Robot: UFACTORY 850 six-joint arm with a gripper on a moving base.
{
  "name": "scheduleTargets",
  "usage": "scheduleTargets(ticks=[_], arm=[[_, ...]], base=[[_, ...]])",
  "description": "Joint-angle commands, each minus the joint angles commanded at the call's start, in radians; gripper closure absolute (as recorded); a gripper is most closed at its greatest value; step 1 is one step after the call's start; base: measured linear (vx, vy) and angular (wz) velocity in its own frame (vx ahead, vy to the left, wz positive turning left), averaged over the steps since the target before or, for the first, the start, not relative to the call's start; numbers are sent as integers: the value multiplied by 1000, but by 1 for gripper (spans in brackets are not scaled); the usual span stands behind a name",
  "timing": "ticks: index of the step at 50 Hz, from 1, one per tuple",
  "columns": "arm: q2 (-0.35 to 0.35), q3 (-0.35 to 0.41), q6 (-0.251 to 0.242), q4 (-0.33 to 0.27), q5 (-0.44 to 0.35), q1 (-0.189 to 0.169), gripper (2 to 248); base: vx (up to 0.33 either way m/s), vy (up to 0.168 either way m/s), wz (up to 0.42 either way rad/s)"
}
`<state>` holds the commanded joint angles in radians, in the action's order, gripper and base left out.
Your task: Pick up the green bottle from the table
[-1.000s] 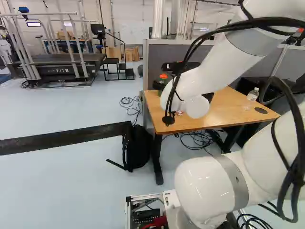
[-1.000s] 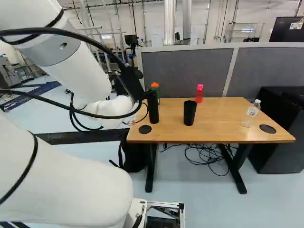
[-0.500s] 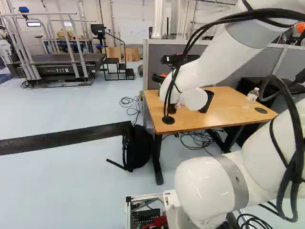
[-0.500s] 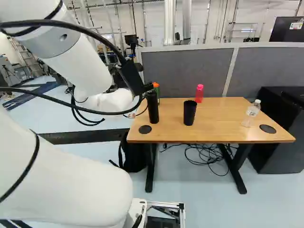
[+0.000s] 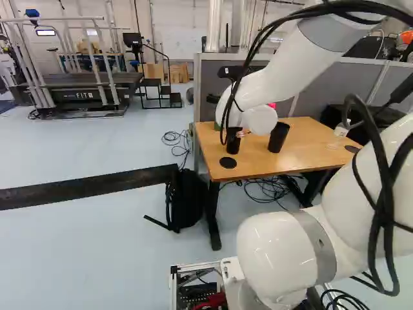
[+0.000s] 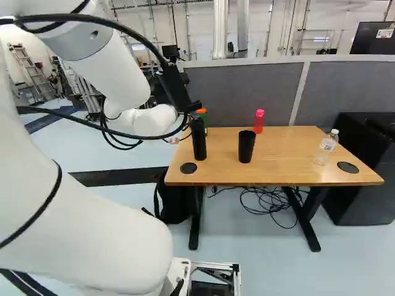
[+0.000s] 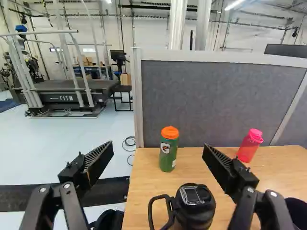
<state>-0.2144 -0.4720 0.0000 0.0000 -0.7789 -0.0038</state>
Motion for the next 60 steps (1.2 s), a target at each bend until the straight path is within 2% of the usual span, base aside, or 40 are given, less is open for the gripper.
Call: scheduleTargets(ticks=[17,34,60], arm=[[70,-99,0,0,88,-24,2],[163,-192,0,0,209,-44,2],[300,-331,0,0,374,-53,2]], base=[[0,0,0],[0,0,0],[0,0,0]])
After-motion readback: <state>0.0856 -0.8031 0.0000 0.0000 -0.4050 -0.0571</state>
